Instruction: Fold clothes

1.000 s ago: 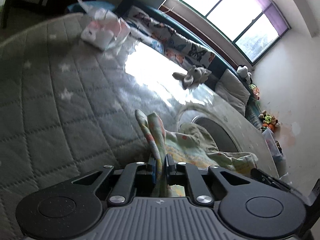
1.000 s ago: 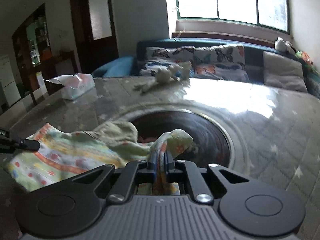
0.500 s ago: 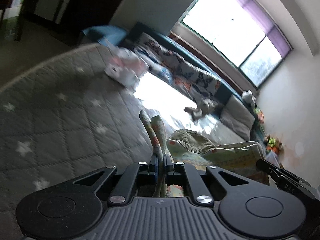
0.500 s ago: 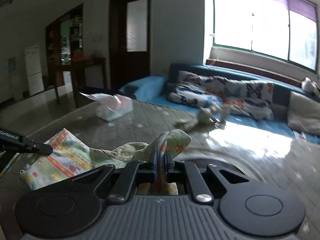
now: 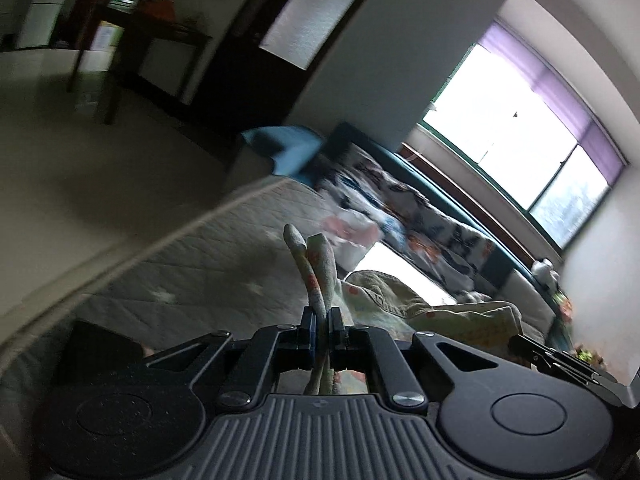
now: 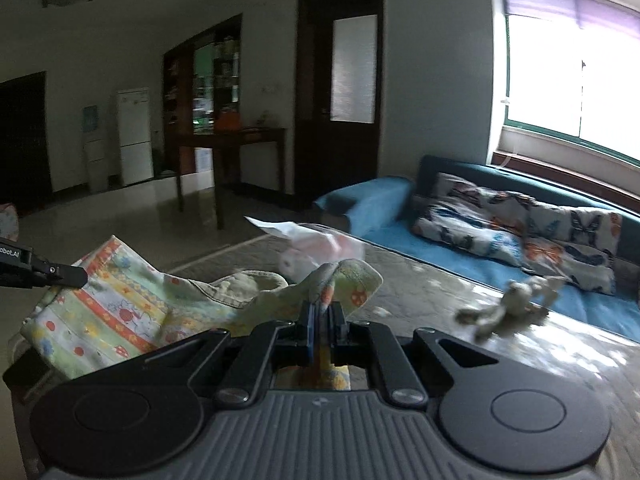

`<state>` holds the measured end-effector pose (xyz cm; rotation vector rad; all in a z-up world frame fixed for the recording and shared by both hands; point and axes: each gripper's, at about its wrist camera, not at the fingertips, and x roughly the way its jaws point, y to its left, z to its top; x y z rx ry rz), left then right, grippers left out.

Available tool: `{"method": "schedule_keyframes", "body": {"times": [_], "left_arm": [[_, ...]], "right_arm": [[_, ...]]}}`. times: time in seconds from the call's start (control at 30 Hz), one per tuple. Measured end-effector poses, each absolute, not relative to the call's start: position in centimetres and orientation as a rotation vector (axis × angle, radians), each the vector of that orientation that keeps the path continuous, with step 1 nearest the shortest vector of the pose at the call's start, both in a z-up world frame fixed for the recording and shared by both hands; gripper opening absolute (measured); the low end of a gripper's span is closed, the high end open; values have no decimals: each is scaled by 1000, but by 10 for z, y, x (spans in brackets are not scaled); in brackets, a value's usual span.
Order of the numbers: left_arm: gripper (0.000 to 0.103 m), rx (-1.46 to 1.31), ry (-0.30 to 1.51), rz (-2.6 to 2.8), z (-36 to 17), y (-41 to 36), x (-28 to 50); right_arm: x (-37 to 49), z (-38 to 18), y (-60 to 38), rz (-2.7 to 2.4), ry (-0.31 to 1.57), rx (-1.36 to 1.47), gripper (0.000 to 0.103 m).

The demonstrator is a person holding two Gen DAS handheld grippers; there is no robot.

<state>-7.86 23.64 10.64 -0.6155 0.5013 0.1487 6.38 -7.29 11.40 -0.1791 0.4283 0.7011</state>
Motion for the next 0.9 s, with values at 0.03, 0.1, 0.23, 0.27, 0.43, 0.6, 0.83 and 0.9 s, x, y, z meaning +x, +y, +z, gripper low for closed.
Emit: {"method": "schedule_keyframes", "body": {"times": [0.03, 0.1, 0.23, 0.27, 0.43, 0.6, 0.83, 0.9], "left_arm": [[6, -617, 496, 165, 107, 241, -82], [6, -621, 502, 190, 103, 247, -85], [6, -634, 538, 226, 89, 253, -88], [6, -637, 548, 235, 85, 255, -89], [6, -653, 594, 264, 69, 259, -91], [9, -667, 626, 290, 59, 263, -92], [33, -633, 611, 316, 64, 264, -100], [47, -609, 612, 327, 67, 260, -99]], "right_arm": [[65, 113, -68, 711, 433, -180, 6], [70, 107, -57, 733, 447, -181, 6], [74, 89, -43, 758, 484, -199, 6], [75, 83, -39, 762, 498, -204, 6], [77, 62, -31, 761, 554, -243, 6], [82, 51, -29, 734, 599, -258, 8], [84, 52, -35, 710, 610, -270, 15], [83, 52, -35, 710, 612, -271, 22]]}}
